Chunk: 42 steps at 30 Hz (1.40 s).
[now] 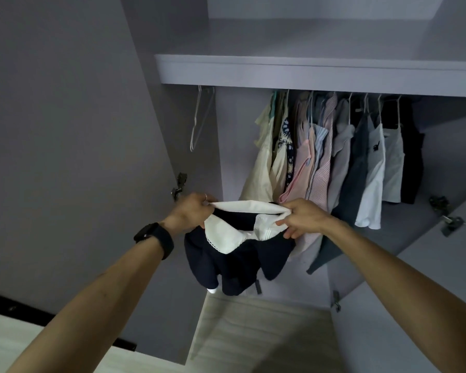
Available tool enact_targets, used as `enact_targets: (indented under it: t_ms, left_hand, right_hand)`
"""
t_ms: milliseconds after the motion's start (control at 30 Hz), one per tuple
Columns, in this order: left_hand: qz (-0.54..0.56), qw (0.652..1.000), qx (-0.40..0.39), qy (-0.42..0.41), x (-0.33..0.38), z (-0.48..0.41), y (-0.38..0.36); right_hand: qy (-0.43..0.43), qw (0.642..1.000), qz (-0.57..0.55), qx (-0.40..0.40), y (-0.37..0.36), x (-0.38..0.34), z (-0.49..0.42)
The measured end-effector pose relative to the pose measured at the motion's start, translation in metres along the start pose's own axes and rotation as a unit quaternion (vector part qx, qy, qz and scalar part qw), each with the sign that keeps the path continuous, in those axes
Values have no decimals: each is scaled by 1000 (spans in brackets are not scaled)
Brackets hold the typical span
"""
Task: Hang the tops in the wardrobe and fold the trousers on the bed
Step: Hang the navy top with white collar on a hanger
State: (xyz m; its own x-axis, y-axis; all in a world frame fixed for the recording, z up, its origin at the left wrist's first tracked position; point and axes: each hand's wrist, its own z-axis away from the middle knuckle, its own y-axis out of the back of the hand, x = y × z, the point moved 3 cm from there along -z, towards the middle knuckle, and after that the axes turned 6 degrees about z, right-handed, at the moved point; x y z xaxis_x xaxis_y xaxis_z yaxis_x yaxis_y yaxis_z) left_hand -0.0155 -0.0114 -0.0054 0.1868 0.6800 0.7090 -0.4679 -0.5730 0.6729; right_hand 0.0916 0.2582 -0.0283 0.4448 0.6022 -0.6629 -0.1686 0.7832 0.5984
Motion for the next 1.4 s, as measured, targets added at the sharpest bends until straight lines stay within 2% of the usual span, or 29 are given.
enact_targets:
  t_ms: [133, 200, 233, 300, 367, 433, 500, 533, 600, 667, 733, 833, 933, 1000, 1067, 1167, 1267, 1333, 1400]
  left_hand:
    - [123, 986, -100, 54, -4, -4, -6]
    - [118, 982, -149, 17, -5, -6, -12]
    - [88, 986, -141, -9, -6, -6, -15]
    - [-16, 996, -62, -59, -6, -7, -18]
    - [-87, 992, 26, -87, -3, -7, -16]
    - [-185, 971, 94, -116, 1, -8, -14]
    - [-269, 941, 135, -155, 6, -7, -13]
    - [-281, 935, 139, -163, 8, -6, -12]
    - [-249, 948, 132, -148, 9, -2, -11]
    - [-207, 963, 137, -105, 9, 5, -4]
    - [-216, 961, 154, -73, 10, 15, 4]
    - [-297, 931, 207, -49, 20, 36, 11]
    - [-321, 899, 290, -69, 36, 56, 22]
    - [-339, 883, 314, -77, 45, 68, 28]
    - [-334, 885, 319, -63, 51, 79, 33]
    - [-292, 891, 349, 5, 49, 95, 44]
    - [-332, 860, 387, -27, 56, 114, 47]
    - [-399, 824, 400, -43, 58, 121, 45]
    - [-415, 817, 395, -62, 49, 119, 43]
  right_hand:
    - [66, 980, 174, 64, 15, 0, 12]
    - [77, 968, 216, 99, 24, -1, 16]
    - [80, 965, 223, 116, 29, -1, 18]
    - [84, 959, 230, 142, 36, 2, 21]
    - [101, 943, 262, 177, 39, 6, 21]
    - [121, 927, 296, 194, 37, 11, 17]
    - [137, 926, 298, 185, 31, 14, 12]
    - [147, 930, 284, 182, 29, 15, 9]
    - [157, 938, 250, 180, 27, 16, 6]
    - [161, 943, 232, 174, 28, 13, 2]
    - [169, 944, 228, 169, 30, 7, -2]
    - [206, 947, 211, 127, 33, -3, -5]
    - [234, 946, 224, 34, 21, -8, -13]
    - [259, 933, 250, 10, 12, -11, -18]
    - [288, 932, 220, 25, 8, -19, -17]
    - [322, 927, 169, 87, 9, -36, -11]
    - [335, 900, 238, 145, 13, -50, -3]
    - [330, 897, 266, 128, 11, -60, -3]
    - [311, 904, 279, 88, 6, -69, -9]
